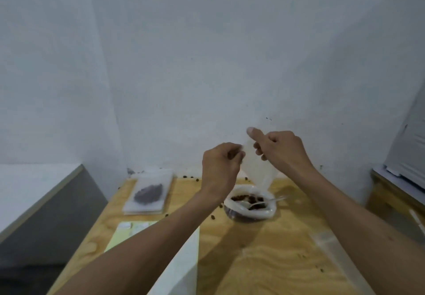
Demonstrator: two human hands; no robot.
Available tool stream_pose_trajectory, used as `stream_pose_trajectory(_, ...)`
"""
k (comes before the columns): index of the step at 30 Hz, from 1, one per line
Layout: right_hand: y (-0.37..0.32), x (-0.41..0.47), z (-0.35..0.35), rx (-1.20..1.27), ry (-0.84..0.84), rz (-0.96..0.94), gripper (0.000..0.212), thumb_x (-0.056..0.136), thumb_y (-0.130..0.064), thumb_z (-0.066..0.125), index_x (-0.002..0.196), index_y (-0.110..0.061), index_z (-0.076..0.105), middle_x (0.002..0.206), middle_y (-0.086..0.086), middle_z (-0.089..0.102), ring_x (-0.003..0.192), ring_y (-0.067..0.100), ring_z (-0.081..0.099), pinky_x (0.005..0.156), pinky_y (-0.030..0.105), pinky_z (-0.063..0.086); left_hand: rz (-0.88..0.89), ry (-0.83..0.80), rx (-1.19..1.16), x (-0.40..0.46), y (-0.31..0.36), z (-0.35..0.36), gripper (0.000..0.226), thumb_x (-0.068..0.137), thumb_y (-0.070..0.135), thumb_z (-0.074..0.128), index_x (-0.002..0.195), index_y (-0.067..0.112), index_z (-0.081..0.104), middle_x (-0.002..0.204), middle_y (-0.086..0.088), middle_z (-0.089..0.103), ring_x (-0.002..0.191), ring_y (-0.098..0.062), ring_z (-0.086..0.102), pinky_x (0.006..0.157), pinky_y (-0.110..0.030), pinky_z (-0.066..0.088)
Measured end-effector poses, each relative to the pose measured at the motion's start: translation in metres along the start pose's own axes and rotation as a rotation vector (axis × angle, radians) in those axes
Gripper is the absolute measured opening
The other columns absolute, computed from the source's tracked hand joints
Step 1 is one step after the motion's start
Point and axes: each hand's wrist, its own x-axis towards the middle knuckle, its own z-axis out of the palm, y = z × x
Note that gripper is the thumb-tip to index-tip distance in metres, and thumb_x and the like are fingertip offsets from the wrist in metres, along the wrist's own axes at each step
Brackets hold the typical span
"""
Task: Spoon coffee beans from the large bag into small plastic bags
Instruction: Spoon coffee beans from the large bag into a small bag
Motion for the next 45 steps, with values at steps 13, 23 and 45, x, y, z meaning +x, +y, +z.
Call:
stream_pose_trajectory(13, -0.003, 0.025, 0.045, 0.270, -0.208, -0.002, 0.035, 0.095, -0.034, 0.068, 0.079, -0.005, 0.077, 0.075, 0.004, 0.076, 0.069, 0.013, 0.067, 0.074, 0.031, 0.054, -0.187, -0.083, -0.093, 0.010, -0.019, -0.040, 0.027, 0.091, 0.039, 0.073, 0.101, 0.015, 0.079, 0.086, 0.007, 0.078, 0.081, -0.003, 0.072, 0.081, -0.030, 0.061)
stream_pose_trajectory(23, 0.005, 0.026, 0.052, 0.115, -0.337, -0.117, 0.035, 0.098, -0.039, 0.062, 0.085, -0.010, 0.074, 0.077, -0.002, 0.076, 0.071, 0.002, 0.070, 0.081, 0.027, 0.057, -0.146, -0.166, 0.056, 0.020, -0.032, -0.044, 0.021, 0.100, 0.013, 0.059, 0.092, 0.003, 0.075, 0.075, -0.007, 0.075, 0.066, -0.011, 0.074, 0.069, -0.040, 0.063)
stream_pose_trajectory(45, 0.002, 0.033, 0.062, 0.382, -0.312, 0.134, 0.012, 0.090, -0.001, 0.061, 0.088, -0.001, 0.072, 0.075, 0.019, 0.075, 0.071, 0.028, 0.075, 0.080, 0.045, 0.064, 0.088, -0.189, 0.167, 0.025, -0.034, -0.053, 0.035, 0.092, 0.048, 0.067, 0.111, 0.020, 0.075, 0.104, 0.012, 0.075, 0.095, -0.001, 0.069, 0.086, -0.033, 0.058)
